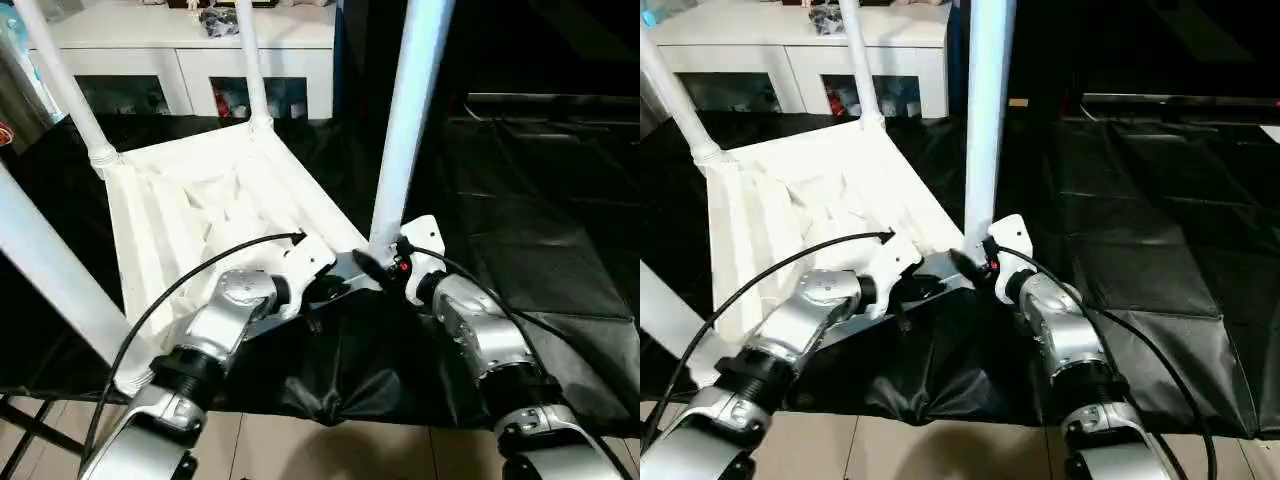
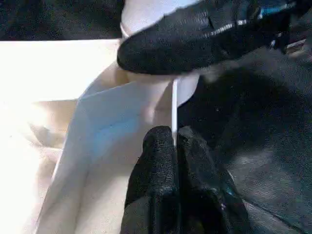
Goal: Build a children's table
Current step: Rotate leg to tighten
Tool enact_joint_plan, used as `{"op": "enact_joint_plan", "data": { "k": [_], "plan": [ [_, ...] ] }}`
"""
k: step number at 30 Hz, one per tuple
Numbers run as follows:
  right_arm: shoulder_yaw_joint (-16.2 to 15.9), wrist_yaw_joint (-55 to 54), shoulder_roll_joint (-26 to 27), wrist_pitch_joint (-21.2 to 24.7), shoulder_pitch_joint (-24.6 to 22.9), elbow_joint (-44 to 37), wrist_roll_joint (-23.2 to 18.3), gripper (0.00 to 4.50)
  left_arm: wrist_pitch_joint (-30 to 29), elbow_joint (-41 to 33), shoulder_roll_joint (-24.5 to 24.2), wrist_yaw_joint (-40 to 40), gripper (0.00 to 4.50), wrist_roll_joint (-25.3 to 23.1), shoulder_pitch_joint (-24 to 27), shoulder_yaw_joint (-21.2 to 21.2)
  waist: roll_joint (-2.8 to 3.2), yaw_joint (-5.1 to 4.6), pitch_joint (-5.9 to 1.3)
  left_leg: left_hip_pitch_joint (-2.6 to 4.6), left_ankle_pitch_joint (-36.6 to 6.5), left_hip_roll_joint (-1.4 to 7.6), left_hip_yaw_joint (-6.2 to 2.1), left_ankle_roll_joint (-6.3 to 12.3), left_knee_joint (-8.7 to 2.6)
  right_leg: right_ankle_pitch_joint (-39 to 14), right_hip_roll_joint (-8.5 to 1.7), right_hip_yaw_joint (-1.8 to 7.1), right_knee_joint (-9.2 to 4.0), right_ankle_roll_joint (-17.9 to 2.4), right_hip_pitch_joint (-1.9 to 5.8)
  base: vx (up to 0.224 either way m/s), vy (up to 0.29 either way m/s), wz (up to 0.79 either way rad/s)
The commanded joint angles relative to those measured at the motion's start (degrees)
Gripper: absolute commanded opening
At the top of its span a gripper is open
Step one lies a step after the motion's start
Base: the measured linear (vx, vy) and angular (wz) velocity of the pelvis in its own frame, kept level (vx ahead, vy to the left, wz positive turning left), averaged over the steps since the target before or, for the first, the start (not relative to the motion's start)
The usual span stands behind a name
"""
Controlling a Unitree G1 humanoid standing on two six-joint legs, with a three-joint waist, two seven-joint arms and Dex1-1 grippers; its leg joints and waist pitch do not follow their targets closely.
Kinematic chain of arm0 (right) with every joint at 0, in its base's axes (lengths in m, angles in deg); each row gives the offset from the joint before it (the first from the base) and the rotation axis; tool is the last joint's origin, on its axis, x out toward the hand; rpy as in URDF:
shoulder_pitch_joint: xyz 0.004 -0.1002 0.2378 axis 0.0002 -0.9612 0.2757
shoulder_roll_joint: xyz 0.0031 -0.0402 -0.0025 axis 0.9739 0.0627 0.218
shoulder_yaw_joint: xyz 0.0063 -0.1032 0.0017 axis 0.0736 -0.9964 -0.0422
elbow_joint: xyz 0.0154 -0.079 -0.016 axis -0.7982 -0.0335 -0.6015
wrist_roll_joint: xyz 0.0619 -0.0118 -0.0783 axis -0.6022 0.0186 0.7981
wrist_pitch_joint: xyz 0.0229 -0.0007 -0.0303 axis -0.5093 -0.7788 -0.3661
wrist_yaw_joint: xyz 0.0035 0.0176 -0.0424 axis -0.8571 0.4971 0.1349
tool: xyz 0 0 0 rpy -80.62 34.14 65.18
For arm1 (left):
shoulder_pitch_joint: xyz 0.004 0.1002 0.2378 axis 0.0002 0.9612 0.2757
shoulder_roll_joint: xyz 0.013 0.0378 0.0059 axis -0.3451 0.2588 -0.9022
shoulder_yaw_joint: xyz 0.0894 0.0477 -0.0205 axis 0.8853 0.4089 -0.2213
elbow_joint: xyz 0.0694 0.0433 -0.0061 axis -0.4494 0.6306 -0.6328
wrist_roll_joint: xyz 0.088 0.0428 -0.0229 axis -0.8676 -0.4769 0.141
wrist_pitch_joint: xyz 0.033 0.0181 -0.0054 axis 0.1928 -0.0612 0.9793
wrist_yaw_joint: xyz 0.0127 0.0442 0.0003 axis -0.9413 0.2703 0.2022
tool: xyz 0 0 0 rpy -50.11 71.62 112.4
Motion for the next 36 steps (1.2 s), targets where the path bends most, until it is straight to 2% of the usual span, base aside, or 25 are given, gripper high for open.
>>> {"op": "enact_joint_plan", "data": {
  "k": [1,3,5,11,13,14,22,26,32,35,36],
  "plan": [
    [-4.62,5.19,0.71,0.23,-0.50,-0.91,-0.37,3.82,2.57,-2.96,1.57,-3.50,0.00,3.94,-0.04,0.84,-0.97,0.30,-3.65,0.11,-16.03,1.86,-0.63,3.19,-4.10,-19.68,-3.00,2.31,-5.18,-11.66,2.61,0.000,0.000,0.00],
    [-5.35,11.69,-2.49,-0.35,-1.62,-2.98,-1.34,3.82,2.29,-4.40,-0.35,-7.17,0.00,5.00,0.90,0.76,-1.04,0.44,-3.65,0.07,-15.57,1.94,-0.57,3.53,-4.06,-17.86,-2.91,2.33,-4.97,-12.14,2.73,0.000,0.000,0.00],
    [-6.04,17.07,-5.25,-0.45,-2.48,-4.70,-2.21,3.82,3.02,-5.21,-2.02,-10.52,0.00,5.62,1.55,0.77,-0.88,0.72,-3.69,0.08,-14.86,2.03,-0.45,4.40,-3.96,-15.66,-2.91,2.40,-4.76,-13.07,2.71,0.000,0.000,0.00],
    [-6.41,25.44,-9.48,0.39,-3.24,-6.69,-3.46,3.82,3.51,-6.06,-5.28,-16.04,0.00,6.54,2.39,0.85,-0.89,1.32,-3.47,0.19,-16.08,2.16,-0.47,3.91,-4.13,-18.81,-2.90,2.34,-4.95,-12.57,2.67,0.000,0.000,0.00],
    [-6.58,27.21,-10.52,0.76,-3.21,-7.03,-3.92,3.48,3.45,-6.54,-6.68,-17.71,0.00,6.43,2.75,1.33,-0.77,1.39,-3.47,0.28,-16.49,2.24,-0.50,3.48,-4.19,-19.07,-2.95,2.38,-4.94,-12.63,2.57,0.000,0.000,0.00],
    [-6.74,27.71,-10.88,0.71,-3.19,-7.11,-3.90,3.48,3.51,-6.66,-7.25,-18.33,0.00,6.19,2.89,1.62,-0.82,1.48,-3.53,0.25,-16.39,2.25,-0.56,3.34,-4.21,-18.70,-2.93,2.35,-4.82,-12.69,2.65,0.000,0.000,0.00],
    [-8.05,31.02,-12.62,0.72,-3.08,-7.45,-3.22,2.78,4.80,-6.02,-10.11,-20.76,0.00,4.39,3.01,2.39,-0.88,1.66,-3.64,0.17,-14.50,2.28,-0.43,3.61,-4.08,-15.35,-2.94,2.40,-4.45,-13.70,2.74,0.000,0.000,0.00],
    [-8.41,31.64,-12.92,0.39,-3.03,-7.40,-2.95,2.73,4.90,-6.05,-10.48,-20.80,0.00,4.65,3.01,2.72,-0.88,1.65,-3.57,0.20,-14.97,2.26,-0.46,3.25,-4.13,-16.59,-2.97,2.40,-4.57,-13.48,2.74,0.000,0.000,0.00],
    [-8.85,32.01,-12.98,0.79,-3.25,-7.51,-2.98,2.72,5.09,-5.48,-10.28,-20.32,0.00,4.49,2.84,2.72,-0.90,1.73,-3.65,0.17,-14.28,2.26,-0.42,3.42,-4.03,-15.37,-2.95,2.41,-4.44,-13.76,2.79,0.000,0.000,0.00],
    [-8.24,29.09,-11.59,1.66,-3.64,-6.84,-2.78,2.72,3.66,-4.80,-9.46,-17.72,0.00,4.01,2.50,2.26,-0.95,1.71,-3.58,0.18,-14.42,2.21,-0.46,3.22,-4.08,-16.39,-2.95,2.39,-4.52,-13.41,2.76,0.000,0.000,0.00],
    [-7.41,25.94,-10.10,1.69,-3.65,-6.09,-2.70,2.72,2.91,-4.38,-8.59,-16.06,0.00,3.89,2.17,1.96,-1.14,1.60,-3.51,0.13,-14.82,2.19,-0.45,3.08,-4.13,-17.31,-2.97,2.40,-4.63,-13.13,2.76,0.000,0.000,0.00]
  ]
}}
